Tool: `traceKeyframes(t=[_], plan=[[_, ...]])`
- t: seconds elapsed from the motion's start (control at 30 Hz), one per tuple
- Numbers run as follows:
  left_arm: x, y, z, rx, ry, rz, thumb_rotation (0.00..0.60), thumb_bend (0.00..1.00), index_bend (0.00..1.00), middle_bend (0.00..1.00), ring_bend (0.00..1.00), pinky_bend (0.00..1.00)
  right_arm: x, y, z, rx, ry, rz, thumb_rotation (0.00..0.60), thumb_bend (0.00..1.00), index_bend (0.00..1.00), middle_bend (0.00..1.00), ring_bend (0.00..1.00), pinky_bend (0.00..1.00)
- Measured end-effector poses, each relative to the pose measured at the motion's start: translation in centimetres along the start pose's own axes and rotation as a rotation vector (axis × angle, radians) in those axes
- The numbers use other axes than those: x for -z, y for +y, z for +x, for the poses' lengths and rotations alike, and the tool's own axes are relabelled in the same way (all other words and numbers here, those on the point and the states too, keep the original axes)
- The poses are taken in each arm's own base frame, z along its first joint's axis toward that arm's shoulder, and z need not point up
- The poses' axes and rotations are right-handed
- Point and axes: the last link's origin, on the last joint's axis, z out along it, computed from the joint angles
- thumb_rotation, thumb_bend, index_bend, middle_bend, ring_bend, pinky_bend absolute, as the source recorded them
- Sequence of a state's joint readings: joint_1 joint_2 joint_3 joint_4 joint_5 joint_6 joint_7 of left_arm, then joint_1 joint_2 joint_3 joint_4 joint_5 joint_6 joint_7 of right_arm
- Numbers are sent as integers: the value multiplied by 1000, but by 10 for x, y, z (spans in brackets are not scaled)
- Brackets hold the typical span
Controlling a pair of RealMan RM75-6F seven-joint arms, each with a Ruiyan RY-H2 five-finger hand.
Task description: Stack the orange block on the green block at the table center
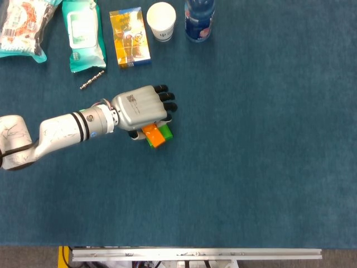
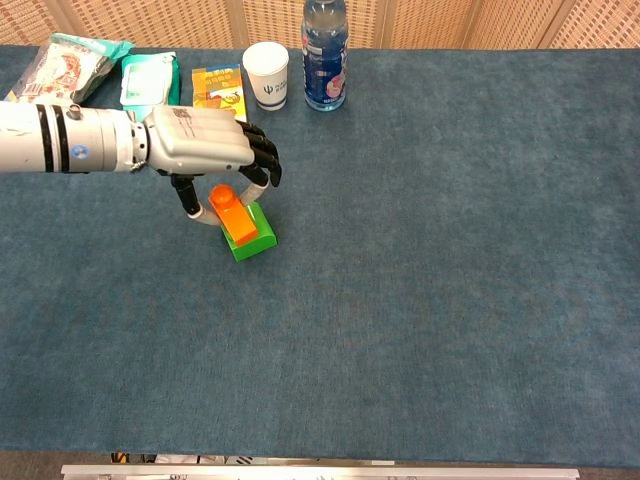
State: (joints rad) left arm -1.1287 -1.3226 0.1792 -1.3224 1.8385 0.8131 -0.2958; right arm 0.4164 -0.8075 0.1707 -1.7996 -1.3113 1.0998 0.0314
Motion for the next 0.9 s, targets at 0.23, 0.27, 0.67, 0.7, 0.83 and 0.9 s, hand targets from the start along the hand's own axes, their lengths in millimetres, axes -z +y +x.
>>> traceKeyframes(t=[0.23,0.27,0.67,0.7,0.83,0.9], plan=[[-3,-2,0,-1,3,-5,600,233,519,242,145,134,2,1,0,0,2,-9,600,110,0,197,115,233],[-4,-3,0,1,4,-4,600,232,520,242,145,134,2,1,0,1,3,-10,600,110,0,197,115,233],[-3,-9,-3,2,3,-8,600,233,525,242,145,134,4,-1,0,2,8,-23,600,110,0,197,115,233],[-3,-9,-4,1,3,-10,600,233,525,242,145,134,4,-1,0,2,8,-24,600,110,0,197,115,233],[-2,-7,-4,3,10,-23,600,232,525,242,145,134,5,-1,0,2,9,-27,600,111,0,197,115,233],[-3,-5,-4,3,11,-30,600,232,525,242,145,134,5,-1,0,2,9,-27,600,111,0,197,115,233]])
